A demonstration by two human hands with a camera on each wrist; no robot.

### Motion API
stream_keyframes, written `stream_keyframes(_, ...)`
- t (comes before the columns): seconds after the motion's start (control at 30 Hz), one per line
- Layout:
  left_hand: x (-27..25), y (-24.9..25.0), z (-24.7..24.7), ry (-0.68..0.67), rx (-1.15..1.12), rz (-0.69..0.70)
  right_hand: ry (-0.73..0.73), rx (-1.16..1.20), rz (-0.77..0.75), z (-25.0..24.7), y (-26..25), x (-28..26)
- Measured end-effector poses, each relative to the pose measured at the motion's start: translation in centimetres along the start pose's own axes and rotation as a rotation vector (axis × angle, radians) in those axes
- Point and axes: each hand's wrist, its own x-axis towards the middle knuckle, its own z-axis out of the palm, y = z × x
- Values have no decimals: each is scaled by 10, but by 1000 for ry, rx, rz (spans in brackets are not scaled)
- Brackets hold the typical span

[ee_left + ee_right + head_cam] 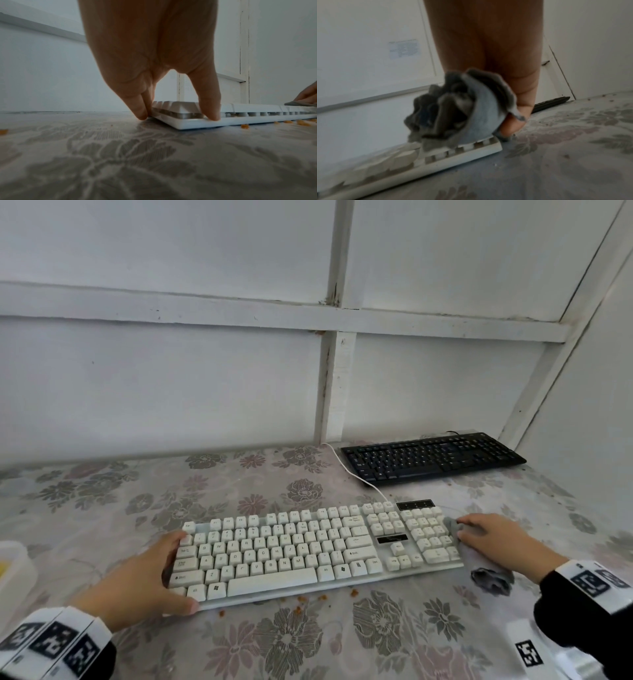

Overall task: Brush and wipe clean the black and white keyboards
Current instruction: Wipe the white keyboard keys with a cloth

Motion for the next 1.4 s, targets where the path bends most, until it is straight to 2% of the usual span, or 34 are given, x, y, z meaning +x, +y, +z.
stream_keyframes(0.47,1,0,0,-14,-19,-6,-90,-125,19,-8,1,-37)
stream_keyframes(0.6,-3,0,-1,-19,-44,0,5,12,-17,-24,-10,-28)
stream_keyframes(0.73,-7,2,-1,-23,-6,3,47,54,-81,-30,-25,4)
stream_keyframes(0.9,-10,4,1,-18,-35,-4,-21,33,-10,-15,-27,28)
stream_keyframes(1.17,-11,10,1,0,30,-38,-205,-131,25,-26,-10,2)
stream_keyframes(1.27,-12,13,3,18,72,-42,-179,-115,-46,-37,-31,-12)
stream_keyframes(1.4,-18,15,3,27,46,-17,-123,-22,-348,-36,-103,-26)
